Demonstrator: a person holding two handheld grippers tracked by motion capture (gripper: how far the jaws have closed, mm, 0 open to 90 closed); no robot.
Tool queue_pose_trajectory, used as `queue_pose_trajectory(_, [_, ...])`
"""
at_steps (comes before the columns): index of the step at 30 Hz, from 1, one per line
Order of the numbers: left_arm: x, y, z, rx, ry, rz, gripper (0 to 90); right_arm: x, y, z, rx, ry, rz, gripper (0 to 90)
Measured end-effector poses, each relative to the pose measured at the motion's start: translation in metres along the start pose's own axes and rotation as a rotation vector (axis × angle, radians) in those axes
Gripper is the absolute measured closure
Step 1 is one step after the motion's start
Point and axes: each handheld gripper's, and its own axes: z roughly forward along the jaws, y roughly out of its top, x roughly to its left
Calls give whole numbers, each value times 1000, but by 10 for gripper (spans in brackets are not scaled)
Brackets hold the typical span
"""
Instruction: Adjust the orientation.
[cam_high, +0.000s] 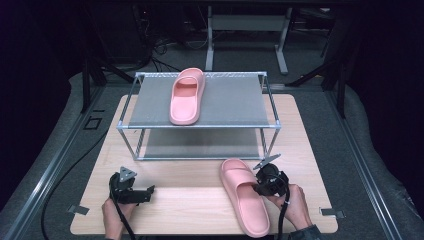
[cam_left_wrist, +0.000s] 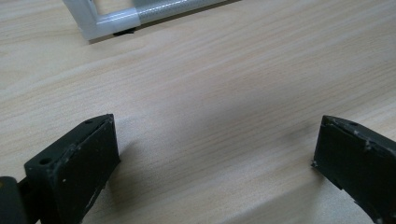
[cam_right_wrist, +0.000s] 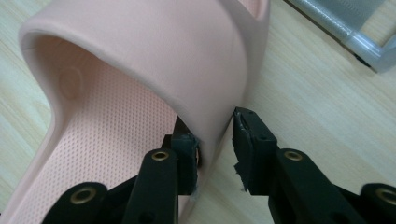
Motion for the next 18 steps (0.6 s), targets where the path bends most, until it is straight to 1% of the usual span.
queue_pose_trajectory(3, [0,0,0,0,0,0,0,-2,3,0,19,-5,-44,734])
queue_pose_trajectory(4, [0,0,0,0,0,0,0,-3,5,0,28,-14,-57,742])
queue_pose_trajectory(6, [0,0,0,-2,1,0,0,-6,7,0,38,-6,-88,752])
queue_pose_trajectory(7, [0,0,0,0,0,0,0,-7,7,0,43,-2,-93,753])
queue_pose_trajectory(9, [0,0,0,0,0,0,0,-8,9,0,57,-15,-140,755])
queue_pose_trajectory(10, [0,0,0,0,0,0,0,-8,9,0,58,-2,-180,752])
queue_pose_trajectory(11, [0,0,0,-2,1,-1,0,-9,10,0,62,-1,-212,750])
queue_pose_trajectory(12, [0,0,0,0,0,0,0,-10,11,0,72,7,-226,745])
queue_pose_trajectory(13, [0,0,0,0,0,0,0,-12,13,0,84,26,-242,738])
queue_pose_trajectory(14, [0,0,0,0,0,0,0,-14,15,1,103,38,-237,721])
queue_pose_trajectory(15, [0,0,0,0,0,0,0,-15,17,1,117,45,-220,714])
queue_pose_trajectory(16, [0,0,0,0,0,0,0,-16,18,2,125,56,-215,711])
queue_pose_trajectory(17, [0,0,0,0,0,0,0,-17,20,2,147,64,-196,714])
queue_pose_trajectory(18, [0,0,0,0,0,0,0,-17,22,3,160,66,-191,729])
